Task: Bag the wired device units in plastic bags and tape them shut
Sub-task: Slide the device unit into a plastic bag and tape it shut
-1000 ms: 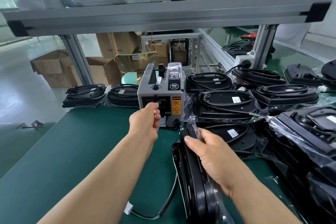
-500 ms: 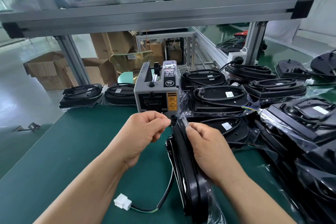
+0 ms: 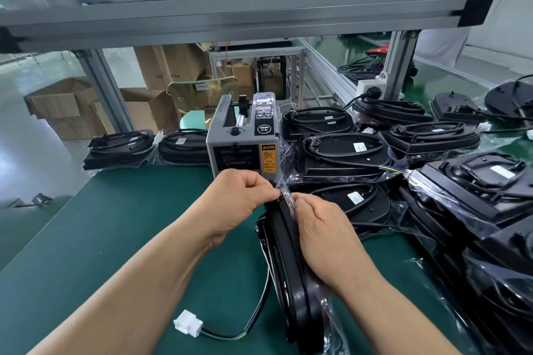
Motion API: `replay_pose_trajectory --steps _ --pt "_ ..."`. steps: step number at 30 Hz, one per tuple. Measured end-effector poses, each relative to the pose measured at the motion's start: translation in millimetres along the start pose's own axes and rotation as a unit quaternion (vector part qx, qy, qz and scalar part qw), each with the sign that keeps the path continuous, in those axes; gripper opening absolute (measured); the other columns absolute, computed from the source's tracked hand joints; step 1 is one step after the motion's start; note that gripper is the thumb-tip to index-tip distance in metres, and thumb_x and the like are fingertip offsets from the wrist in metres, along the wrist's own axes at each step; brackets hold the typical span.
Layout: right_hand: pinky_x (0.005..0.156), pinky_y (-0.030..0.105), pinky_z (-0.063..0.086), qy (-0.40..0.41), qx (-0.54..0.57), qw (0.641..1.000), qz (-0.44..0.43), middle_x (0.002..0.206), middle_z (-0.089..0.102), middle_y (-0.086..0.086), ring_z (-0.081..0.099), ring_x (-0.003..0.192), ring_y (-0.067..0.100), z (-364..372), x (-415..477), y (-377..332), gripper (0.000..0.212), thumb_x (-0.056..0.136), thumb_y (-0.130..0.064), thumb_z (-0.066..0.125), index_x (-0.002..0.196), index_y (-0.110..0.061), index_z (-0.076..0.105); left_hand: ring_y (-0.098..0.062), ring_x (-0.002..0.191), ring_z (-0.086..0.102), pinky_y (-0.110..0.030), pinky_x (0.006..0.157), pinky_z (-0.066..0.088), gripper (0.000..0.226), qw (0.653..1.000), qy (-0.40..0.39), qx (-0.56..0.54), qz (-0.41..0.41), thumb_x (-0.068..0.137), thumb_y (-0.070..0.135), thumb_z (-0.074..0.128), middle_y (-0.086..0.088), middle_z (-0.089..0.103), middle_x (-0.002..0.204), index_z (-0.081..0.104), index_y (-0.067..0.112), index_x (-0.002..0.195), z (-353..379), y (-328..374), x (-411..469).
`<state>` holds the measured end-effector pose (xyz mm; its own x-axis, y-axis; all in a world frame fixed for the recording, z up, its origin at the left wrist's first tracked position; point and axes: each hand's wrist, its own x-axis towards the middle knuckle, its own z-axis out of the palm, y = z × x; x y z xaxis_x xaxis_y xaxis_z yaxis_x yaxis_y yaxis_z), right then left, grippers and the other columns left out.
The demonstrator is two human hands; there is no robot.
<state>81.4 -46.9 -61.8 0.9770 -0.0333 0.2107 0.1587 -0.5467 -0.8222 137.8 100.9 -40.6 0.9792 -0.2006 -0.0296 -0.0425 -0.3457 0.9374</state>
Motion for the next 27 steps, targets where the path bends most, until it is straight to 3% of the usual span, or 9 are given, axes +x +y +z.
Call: replay_pose_trajectory --steps 4,6,8,10,13,18,20,23,27 --pt "0.064 0.041 0.041 -0.025 0.054 0.997 0.045 0.07 0.053 0.01 0.043 0.063 0.019 -1 1 -1 0.032 0.103 -0.011 0.036 0.093 0.004 0.063 0.004 0.043 0.045 -0.015 0.052 0.034 0.035 1.0 -0.008 -0.016 -0.004 0.084 0.016 0.074 0.017 0.053 0.049 0.064 0.024 0.052 -1 -2 3" --pt "0.061 0.038 0.037 -0.028 0.047 0.997 0.046 0.069 0.052 0.009 0.041 0.062 0.021 -1 2 1 0.03 0.102 -0.006 0.036 0.093 0.004 0.063 0.005 0.042 0.046 -0.011 0.049 0.035 0.033 1.0 -0.009 -0.01 0.0 0.085 0.016 0.075 0.017 0.053 0.049 0.063 0.021 0.054 -1 -1 4" --pt "0.067 0.042 0.041 -0.029 0.035 0.998 0.033 0.072 0.053 0.011 0.045 0.067 0.031 -1 2 1 0.029 0.101 -0.002 0.034 0.095 0.006 0.062 0.005 0.042 0.046 -0.007 0.046 0.035 0.031 1.0 -0.008 -0.002 0.006 0.084 0.015 0.075 0.017 0.054 0.048 0.063 0.021 0.056 0 0 4" --pt "0.076 0.047 0.047 -0.022 0.025 0.999 0.009 0.083 0.062 0.017 0.055 0.079 0.039 0 1 0 0.038 0.1 -0.015 0.031 0.103 0.006 0.063 0.004 0.041 0.042 -0.006 0.044 0.034 0.032 1.0 0.0 0.008 0.011 0.083 0.015 0.076 0.017 0.051 0.047 0.063 0.021 0.055 0 0 4" --pt "0.087 0.046 0.049 -0.007 0.004 1.0 -0.013 0.102 0.069 0.021 0.063 0.095 0.036 0 0 1 0.055 0.099 -0.031 0.024 0.118 0.002 0.064 -0.007 0.047 0.036 -0.012 0.044 0.032 0.028 0.999 0.017 0.04 0.023 0.081 0.021 0.077 0.011 0.049 0.051 0.065 0.024 0.056 1 0 4" --pt "0.089 0.05 0.049 -0.015 0.018 1.0 -0.019 0.103 0.068 0.024 0.063 0.097 0.04 -1 -1 -1 0.061 0.094 -0.035 0.023 0.119 0.004 0.062 -0.006 0.043 0.034 -0.013 0.041 0.031 0.026 0.995 0.034 0.08 0.042 0.08 0.024 0.078 0.013 0.046 0.048 0.063 0.023 0.059 1 -2 4" --pt "0.089 0.049 0.05 -0.006 0.028 1.0 -0.009 0.103 0.068 0.024 0.063 0.097 0.039 0 -1 0 0.053 0.102 -0.031 0.025 0.119 0.004 0.062 -0.005 0.044 0.035 -0.014 0.042 0.032 0.022 0.995 0.048 0.082 0.043 0.079 0.025 0.079 0.014 0.045 0.048 0.063 0.023 0.064 2 -4 4" --pt "0.078 0.041 0.05 -0.014 0.046 0.999 0.016 0.093 0.068 0.021 0.061 0.083 0.033 0 -1 2 0.051 0.102 -0.032 0.027 0.11 0.0 0.066 0.001 0.045 0.042 -0.016 0.048 0.037 0.014 0.997 0.073 0.039 0.002 0.078 0.025 0.08 0.019 0.05 0.049 0.067 0.021 0.079 4 -7 4" --pt "0.06 0.035 0.043 -0.03 0.101 0.993 0.062 0.077 0.066 0.017 0.047 0.063 0.017 0 1 3 0.036 0.105 -0.022 0.039 0.093 -0.004 0.067 -0.004 0.051 0.048 -0.024 0.059 0.04 0.013 0.99 0.072 -0.076 -0.093 0.077 0.026 0.074 0.011 0.057 0.055 0.071 0.013 0.075 17 -7 1"
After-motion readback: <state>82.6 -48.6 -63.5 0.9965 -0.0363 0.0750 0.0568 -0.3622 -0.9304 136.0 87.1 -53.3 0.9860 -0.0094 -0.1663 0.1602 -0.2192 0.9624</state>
